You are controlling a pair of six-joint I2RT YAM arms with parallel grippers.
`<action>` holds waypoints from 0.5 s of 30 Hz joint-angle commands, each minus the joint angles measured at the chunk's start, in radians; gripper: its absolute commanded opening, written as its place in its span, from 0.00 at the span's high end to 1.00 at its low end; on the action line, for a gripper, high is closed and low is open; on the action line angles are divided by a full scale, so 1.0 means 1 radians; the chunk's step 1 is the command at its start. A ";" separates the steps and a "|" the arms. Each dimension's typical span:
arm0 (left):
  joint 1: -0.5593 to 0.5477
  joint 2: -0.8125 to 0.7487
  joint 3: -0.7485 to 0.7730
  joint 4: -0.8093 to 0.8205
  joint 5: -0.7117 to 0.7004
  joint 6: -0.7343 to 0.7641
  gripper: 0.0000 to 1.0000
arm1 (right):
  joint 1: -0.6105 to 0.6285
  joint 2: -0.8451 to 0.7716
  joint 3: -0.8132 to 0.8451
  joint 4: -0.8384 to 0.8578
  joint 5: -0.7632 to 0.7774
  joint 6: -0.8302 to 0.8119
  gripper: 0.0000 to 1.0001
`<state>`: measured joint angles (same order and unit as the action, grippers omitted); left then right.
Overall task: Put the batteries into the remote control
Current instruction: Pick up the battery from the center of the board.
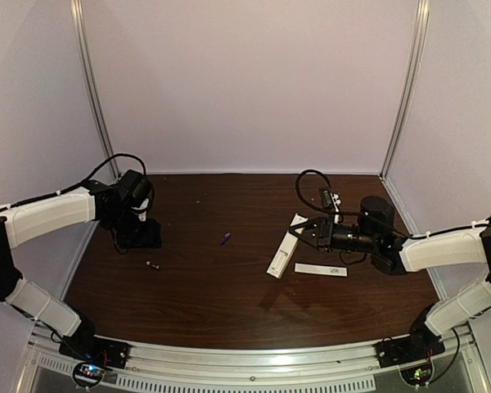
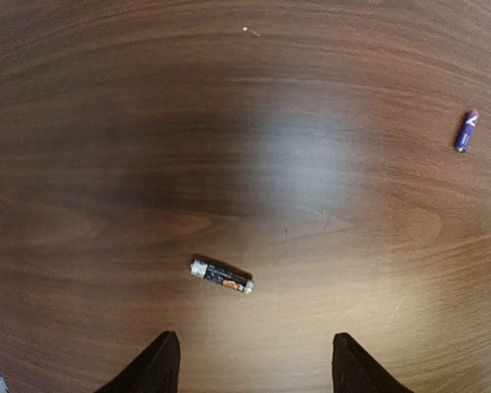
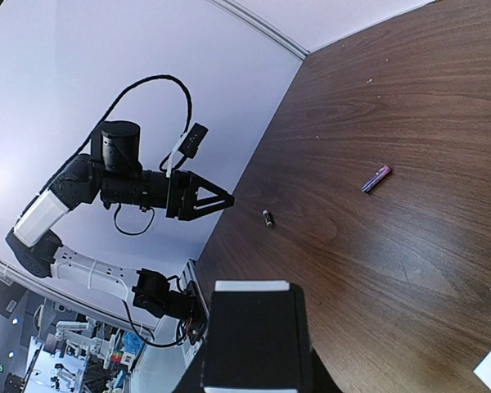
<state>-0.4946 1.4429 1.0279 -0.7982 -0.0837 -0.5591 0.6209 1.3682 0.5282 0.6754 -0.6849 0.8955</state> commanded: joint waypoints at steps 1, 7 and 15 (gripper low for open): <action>-0.007 -0.101 -0.078 0.017 0.005 -0.351 0.34 | -0.005 -0.003 -0.022 0.092 -0.022 0.019 1.00; -0.030 -0.052 -0.084 -0.024 -0.092 -0.593 0.41 | -0.005 0.007 -0.025 0.120 -0.042 0.028 1.00; -0.062 0.097 -0.032 -0.066 -0.113 -0.710 0.45 | -0.006 -0.003 -0.033 0.111 -0.039 0.015 1.00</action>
<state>-0.5461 1.4952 0.9619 -0.8406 -0.1654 -1.1732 0.6209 1.3693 0.5117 0.7528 -0.7113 0.9157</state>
